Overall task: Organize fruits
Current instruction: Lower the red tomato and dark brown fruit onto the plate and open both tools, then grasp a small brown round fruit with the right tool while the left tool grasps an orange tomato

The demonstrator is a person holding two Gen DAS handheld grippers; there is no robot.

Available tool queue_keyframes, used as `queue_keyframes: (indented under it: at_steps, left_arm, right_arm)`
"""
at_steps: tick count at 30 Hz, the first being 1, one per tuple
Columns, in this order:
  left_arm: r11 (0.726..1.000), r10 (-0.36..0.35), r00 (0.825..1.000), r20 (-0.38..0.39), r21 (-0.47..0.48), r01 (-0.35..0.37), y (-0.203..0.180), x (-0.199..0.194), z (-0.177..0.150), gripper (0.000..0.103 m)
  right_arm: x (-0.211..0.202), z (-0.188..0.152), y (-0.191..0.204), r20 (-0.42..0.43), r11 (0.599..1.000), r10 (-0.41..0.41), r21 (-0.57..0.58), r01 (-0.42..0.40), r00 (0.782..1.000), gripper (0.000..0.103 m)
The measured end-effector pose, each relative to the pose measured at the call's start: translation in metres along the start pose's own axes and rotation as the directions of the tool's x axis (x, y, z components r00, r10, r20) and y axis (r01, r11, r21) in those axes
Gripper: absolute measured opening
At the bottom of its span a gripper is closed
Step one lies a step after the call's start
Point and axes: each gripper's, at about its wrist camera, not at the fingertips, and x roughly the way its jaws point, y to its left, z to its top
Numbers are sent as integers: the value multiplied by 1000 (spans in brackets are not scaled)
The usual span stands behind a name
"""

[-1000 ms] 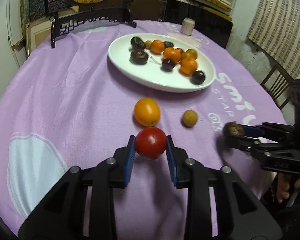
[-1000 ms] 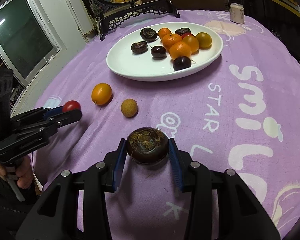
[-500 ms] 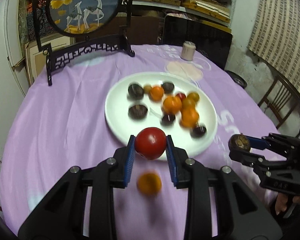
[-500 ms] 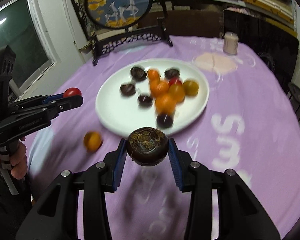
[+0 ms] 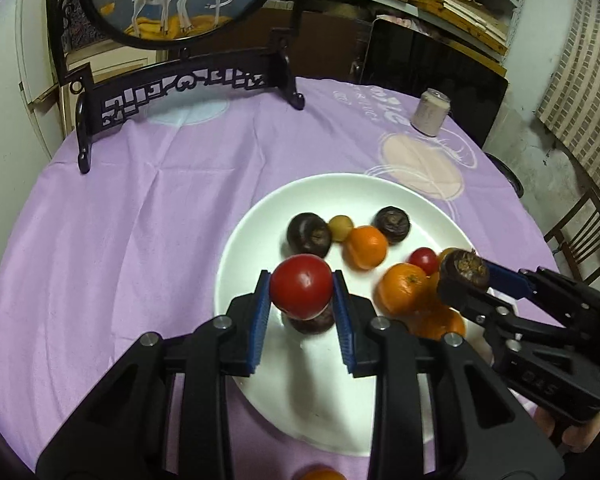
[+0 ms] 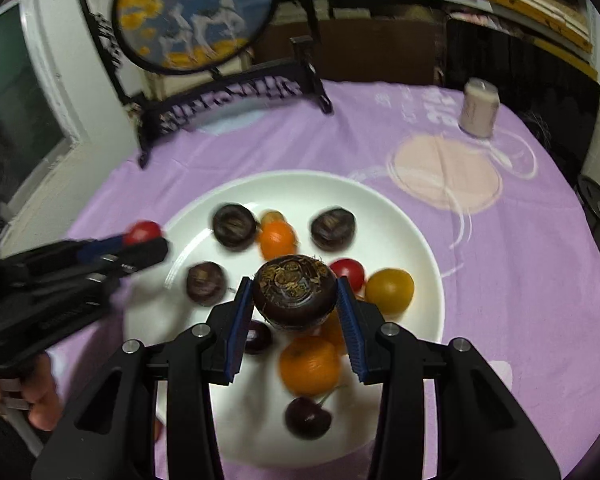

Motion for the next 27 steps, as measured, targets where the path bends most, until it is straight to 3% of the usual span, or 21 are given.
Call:
queue_keyframes:
  at_steps: [5,6,7,9,14,20,27]
  left_arm:
    - [1000,-13,1000,17,1,13,0,0,3,33]
    - [1000,-16,1000,22,-1,16,-1,0,3,37]
    - [1000,-14,999,31,-5,14,-1,-1,2,54]
    - [1000,2,999,51,-3,-2,0,-6,1,62]
    - [1000,-19,997,78,-11,20,8,-26,-14,62]
    - [999,-38,990,135,-31,42,14,-61,-52,66]
    - [1000,-22,995,99,-3,23,10,-80,-113,69]
  right_arm:
    - [10,8,-8,15,999,-39,8,39,999,44]
    - [11,8,-8,25,999,-49,-1,49,998,52]
    - [11,8,-9,32,998,-61,-3,62,998,58]
    - [6,4,-10,51,998,-70,-1,70,996,61]
    - [-19,-18,-20,90,998,-69,15,68,994,61]
    - [-63,-69,-30,131,995,17,94,-29,991,61]
    - [-91,-121,-7,65,997,55,42,-58,996,62]
